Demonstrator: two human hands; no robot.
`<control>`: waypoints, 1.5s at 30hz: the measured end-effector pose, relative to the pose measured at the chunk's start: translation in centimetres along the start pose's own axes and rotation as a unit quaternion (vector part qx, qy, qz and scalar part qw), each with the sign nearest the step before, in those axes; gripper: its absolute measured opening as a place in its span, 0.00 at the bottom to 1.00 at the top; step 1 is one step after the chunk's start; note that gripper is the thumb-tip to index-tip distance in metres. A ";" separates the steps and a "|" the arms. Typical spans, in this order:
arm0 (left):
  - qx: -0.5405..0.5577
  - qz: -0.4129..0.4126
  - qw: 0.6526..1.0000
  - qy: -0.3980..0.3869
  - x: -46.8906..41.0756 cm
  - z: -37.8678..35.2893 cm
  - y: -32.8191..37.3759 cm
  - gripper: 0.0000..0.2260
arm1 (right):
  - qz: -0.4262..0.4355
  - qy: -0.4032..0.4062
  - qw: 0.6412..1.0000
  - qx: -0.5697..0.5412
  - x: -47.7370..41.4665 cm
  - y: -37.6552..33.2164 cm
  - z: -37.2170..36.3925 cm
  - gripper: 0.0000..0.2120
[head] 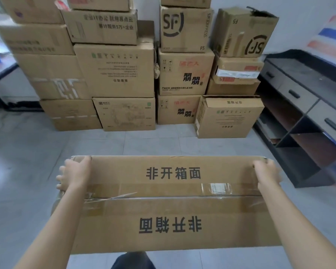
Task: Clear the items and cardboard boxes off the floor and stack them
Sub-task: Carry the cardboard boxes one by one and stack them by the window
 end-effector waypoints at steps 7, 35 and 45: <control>0.011 0.039 0.999 0.018 -10.2 -7.7 5.8 0.25 | 0.021 -0.045 0.999 0.000 -10.4 -10.0 -11.5 0.21; -0.049 0.074 0.996 0.024 -37.1 -41.1 36.5 0.26 | -0.007 -0.215 0.976 -0.023 -51.2 -35.4 -38.6 0.29; 0.002 0.110 0.994 0.000 -47.0 -55.3 36.1 0.34 | 0.043 -0.285 0.952 0.100 -65.1 -39.7 -53.8 0.31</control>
Point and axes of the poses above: each hand's wrist, its own x-axis away from the middle knuckle, its own z-axis out of the back of the hand, y = z × x, the point moved 6 cm from there along -x, towards the middle knuckle, and after that the axes turned 6 degrees about x, right-handed, at the moved point
